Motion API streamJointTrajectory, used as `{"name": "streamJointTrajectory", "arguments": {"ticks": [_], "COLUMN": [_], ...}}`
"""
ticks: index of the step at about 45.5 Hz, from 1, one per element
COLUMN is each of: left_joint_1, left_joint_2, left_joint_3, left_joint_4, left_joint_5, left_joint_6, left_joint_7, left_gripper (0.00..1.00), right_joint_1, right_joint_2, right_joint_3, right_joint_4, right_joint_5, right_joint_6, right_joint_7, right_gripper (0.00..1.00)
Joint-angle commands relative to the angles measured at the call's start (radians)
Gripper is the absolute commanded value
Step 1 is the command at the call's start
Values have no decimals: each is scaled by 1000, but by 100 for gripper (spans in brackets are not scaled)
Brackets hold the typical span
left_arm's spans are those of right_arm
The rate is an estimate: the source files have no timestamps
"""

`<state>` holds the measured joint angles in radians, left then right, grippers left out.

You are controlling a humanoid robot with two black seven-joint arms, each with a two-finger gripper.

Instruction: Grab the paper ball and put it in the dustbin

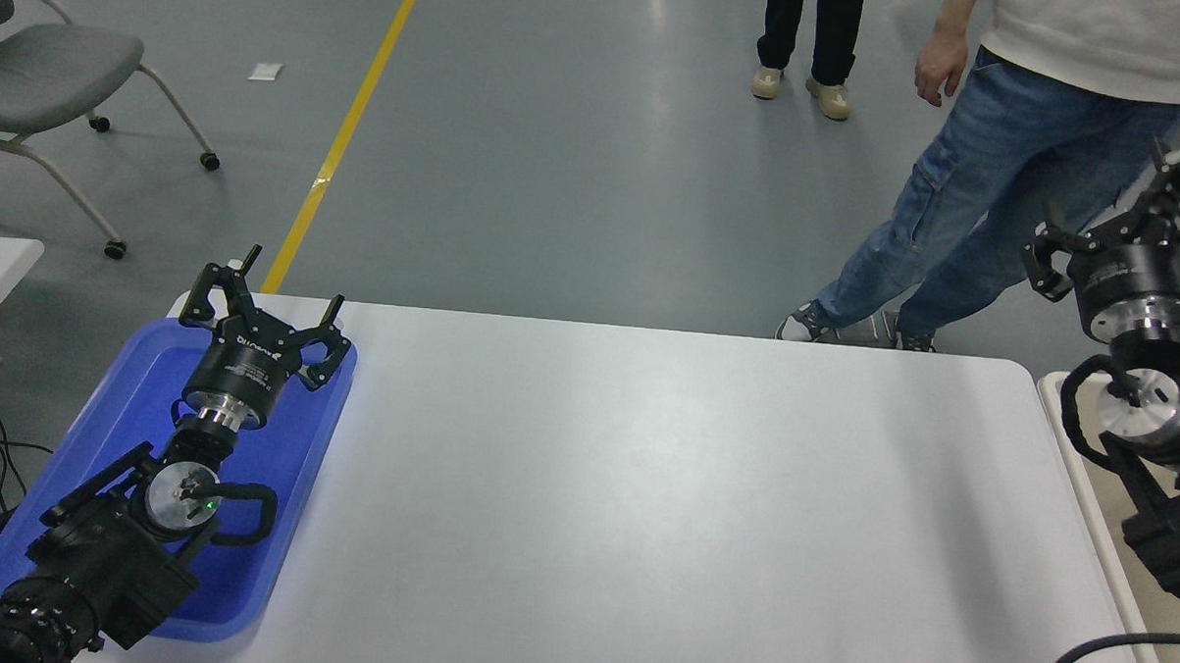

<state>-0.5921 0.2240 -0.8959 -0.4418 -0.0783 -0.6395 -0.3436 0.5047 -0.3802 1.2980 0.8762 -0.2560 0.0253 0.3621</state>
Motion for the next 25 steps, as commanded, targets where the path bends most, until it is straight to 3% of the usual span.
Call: {"name": "streamJointTrajectory", "arguments": {"ticks": [1, 25], "left_joint_1": [0, 0], "left_joint_2": [0, 0], "left_joint_3": [0, -1], "left_joint_4": [0, 0], "left_joint_5": [0, 0], "left_joint_6": [0, 0], "left_joint_7": [0, 0], "left_gripper": [100, 100], "right_joint_1": [-58, -46], "right_joint_2": [69, 58], "right_joint_3": [4, -117], "right_joint_4": [0, -49], "right_joint_5": [-3, -2], "right_joint_6": [12, 13], "right_joint_7": [67, 67], "right_gripper": [100, 100]}}
